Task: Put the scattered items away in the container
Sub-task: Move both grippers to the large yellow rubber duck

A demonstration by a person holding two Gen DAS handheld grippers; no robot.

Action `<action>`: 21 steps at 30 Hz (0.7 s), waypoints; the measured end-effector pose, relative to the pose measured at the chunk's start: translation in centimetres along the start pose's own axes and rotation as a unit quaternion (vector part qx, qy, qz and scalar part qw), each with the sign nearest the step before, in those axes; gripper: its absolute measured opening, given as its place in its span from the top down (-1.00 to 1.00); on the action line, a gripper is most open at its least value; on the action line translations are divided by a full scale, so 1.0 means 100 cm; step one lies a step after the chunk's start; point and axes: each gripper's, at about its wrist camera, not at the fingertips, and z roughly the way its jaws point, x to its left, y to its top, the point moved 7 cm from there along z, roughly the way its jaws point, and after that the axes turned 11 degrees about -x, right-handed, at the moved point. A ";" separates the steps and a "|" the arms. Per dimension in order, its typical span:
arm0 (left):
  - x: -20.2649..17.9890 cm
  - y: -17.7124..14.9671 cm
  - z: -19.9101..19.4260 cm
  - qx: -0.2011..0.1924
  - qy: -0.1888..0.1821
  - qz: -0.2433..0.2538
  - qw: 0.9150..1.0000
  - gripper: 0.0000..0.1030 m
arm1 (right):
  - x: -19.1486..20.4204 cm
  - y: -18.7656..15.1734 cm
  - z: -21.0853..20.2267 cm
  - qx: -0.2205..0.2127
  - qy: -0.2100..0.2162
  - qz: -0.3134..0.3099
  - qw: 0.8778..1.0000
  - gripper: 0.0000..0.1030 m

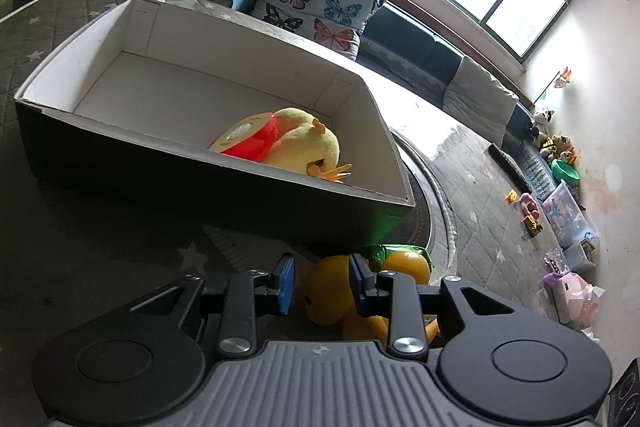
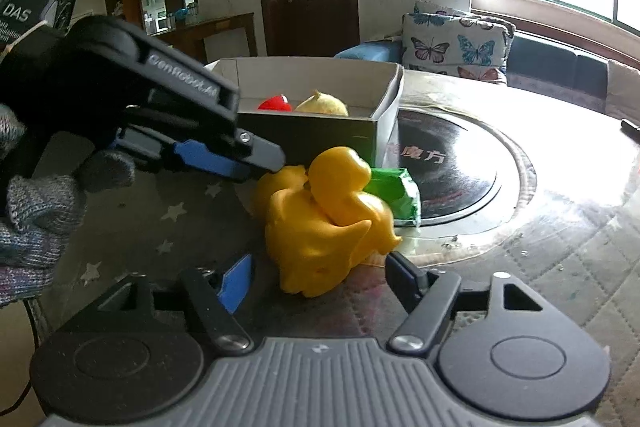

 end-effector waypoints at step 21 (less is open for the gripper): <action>-0.005 0.000 0.019 0.011 -0.018 0.007 1.000 0.31 | 0.003 -0.004 0.005 0.010 0.012 0.025 1.000 0.11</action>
